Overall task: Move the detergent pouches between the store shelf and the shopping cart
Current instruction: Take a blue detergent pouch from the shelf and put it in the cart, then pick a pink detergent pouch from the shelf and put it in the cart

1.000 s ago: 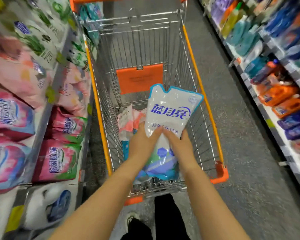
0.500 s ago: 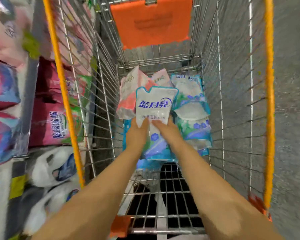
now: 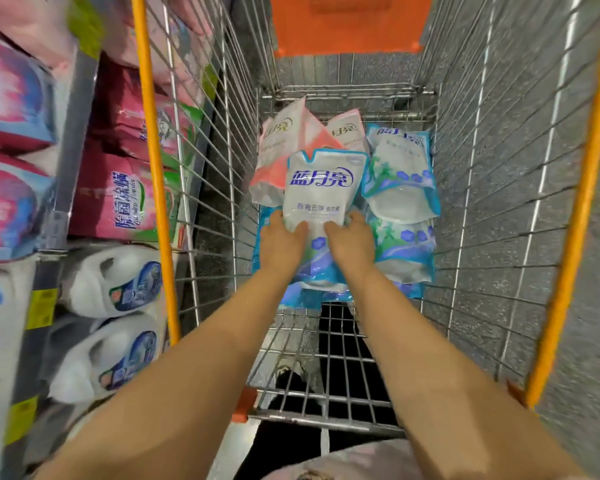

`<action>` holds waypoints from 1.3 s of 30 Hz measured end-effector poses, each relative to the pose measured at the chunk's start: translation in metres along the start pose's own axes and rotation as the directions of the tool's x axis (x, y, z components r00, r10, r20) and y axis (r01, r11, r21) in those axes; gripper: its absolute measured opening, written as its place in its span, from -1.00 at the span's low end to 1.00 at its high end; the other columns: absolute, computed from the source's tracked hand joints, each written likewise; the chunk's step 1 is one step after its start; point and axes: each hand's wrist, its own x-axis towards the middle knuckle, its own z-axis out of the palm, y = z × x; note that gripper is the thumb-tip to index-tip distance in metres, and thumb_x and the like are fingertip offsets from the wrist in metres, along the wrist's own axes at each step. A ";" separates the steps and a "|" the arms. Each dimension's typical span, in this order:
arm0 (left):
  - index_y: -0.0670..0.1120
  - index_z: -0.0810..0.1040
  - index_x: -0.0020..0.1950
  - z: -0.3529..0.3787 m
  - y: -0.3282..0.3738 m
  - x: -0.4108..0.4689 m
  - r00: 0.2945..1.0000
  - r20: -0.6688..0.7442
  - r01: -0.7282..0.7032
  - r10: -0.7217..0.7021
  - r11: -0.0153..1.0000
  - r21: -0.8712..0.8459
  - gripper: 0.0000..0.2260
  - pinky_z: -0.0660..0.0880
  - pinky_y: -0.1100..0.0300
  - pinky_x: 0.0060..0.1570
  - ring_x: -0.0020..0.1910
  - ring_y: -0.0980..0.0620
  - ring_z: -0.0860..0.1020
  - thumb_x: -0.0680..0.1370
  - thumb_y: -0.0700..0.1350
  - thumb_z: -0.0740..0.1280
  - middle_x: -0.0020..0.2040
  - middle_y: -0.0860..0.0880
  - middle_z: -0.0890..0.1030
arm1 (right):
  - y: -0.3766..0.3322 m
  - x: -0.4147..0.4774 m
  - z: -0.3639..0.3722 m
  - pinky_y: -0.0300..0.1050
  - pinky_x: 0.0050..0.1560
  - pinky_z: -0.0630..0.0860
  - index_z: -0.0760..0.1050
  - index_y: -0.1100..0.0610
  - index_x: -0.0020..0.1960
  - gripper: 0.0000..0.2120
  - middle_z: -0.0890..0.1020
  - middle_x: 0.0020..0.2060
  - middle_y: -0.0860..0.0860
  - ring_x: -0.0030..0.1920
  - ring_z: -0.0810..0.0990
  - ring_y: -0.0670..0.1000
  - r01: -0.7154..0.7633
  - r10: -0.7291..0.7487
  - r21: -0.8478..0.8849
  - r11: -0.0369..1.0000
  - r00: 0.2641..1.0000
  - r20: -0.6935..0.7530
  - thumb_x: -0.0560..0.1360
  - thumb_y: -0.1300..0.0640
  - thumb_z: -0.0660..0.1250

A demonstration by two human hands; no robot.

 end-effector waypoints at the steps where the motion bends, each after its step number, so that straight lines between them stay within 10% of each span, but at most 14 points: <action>1: -0.16 0.37 0.36 -0.002 0.000 -0.005 1.000 -0.021 -0.013 0.013 1.000 -0.005 -0.60 0.42 0.04 0.13 0.21 -0.20 0.46 0.54 -0.09 0.27 0.23 -0.23 0.49 | 0.000 -0.006 -0.001 0.06 0.16 0.47 0.46 0.15 0.19 -0.58 0.61 0.07 0.15 0.12 0.54 0.20 0.015 -0.015 -0.004 1.000 1.000 -0.004 0.36 0.05 0.28; 9: -0.19 0.36 0.37 -0.057 0.003 -0.069 0.964 -0.210 -0.193 0.161 0.971 -0.141 -0.59 0.28 0.18 0.12 0.25 -0.15 0.39 0.55 -0.10 0.29 0.28 -0.24 0.41 | -0.034 -0.080 0.003 -0.09 0.26 0.33 0.26 0.15 0.44 -0.48 0.40 0.34 0.16 0.32 0.40 0.14 0.231 -0.231 -0.042 0.972 0.973 0.004 0.51 0.11 0.26; 19: -0.12 0.45 0.26 -0.215 -0.080 -0.233 0.770 -0.609 -0.472 0.190 0.812 -0.344 -0.70 0.39 0.19 0.15 0.11 0.01 0.50 0.54 -0.11 0.30 0.18 -0.09 0.49 | -0.060 -0.315 0.064 -0.25 -0.13 0.45 0.54 0.10 0.06 -0.85 0.55 -0.28 -0.11 -0.20 0.55 -0.07 0.629 -0.674 0.286 0.723 0.732 0.097 0.49 0.21 0.31; 25: -0.05 0.46 0.15 -0.344 -0.168 -0.366 0.575 -0.810 -0.591 0.113 0.743 -0.315 -0.83 0.41 0.47 -0.15 -0.09 0.17 0.50 0.57 -0.12 0.27 0.08 -0.02 0.54 | -0.057 -0.499 0.126 0.16 0.06 0.53 0.50 -0.03 -0.15 -0.96 0.62 -0.24 -0.03 -0.12 0.62 0.05 0.714 -0.849 0.462 0.527 0.420 0.319 0.47 0.10 0.32; 31: 0.05 0.52 0.00 -0.441 -0.228 -0.474 0.325 -0.941 -0.604 0.090 0.786 -0.134 -0.90 0.46 0.41 -0.09 -0.19 0.35 0.51 0.54 -0.13 0.29 -0.07 0.11 0.59 | -0.074 -0.642 0.159 0.10 -0.03 0.56 0.50 -0.06 -0.21 -0.93 0.64 -0.27 -0.07 -0.15 0.62 0.01 0.781 -0.914 0.562 0.272 0.028 0.405 0.44 0.08 0.28; 39: 0.16 0.50 -0.23 -0.563 -0.260 -0.571 0.026 -0.993 -0.413 0.116 0.906 0.095 -0.93 0.51 0.14 -0.02 -0.13 0.12 0.60 0.45 0.02 0.27 -0.20 0.09 0.64 | -0.136 -0.778 0.207 -0.16 -0.15 0.51 0.56 0.02 -0.12 -0.93 0.61 -0.28 -0.12 -0.21 0.57 -0.16 0.692 -0.833 0.722 0.014 -0.391 0.391 0.49 0.10 0.29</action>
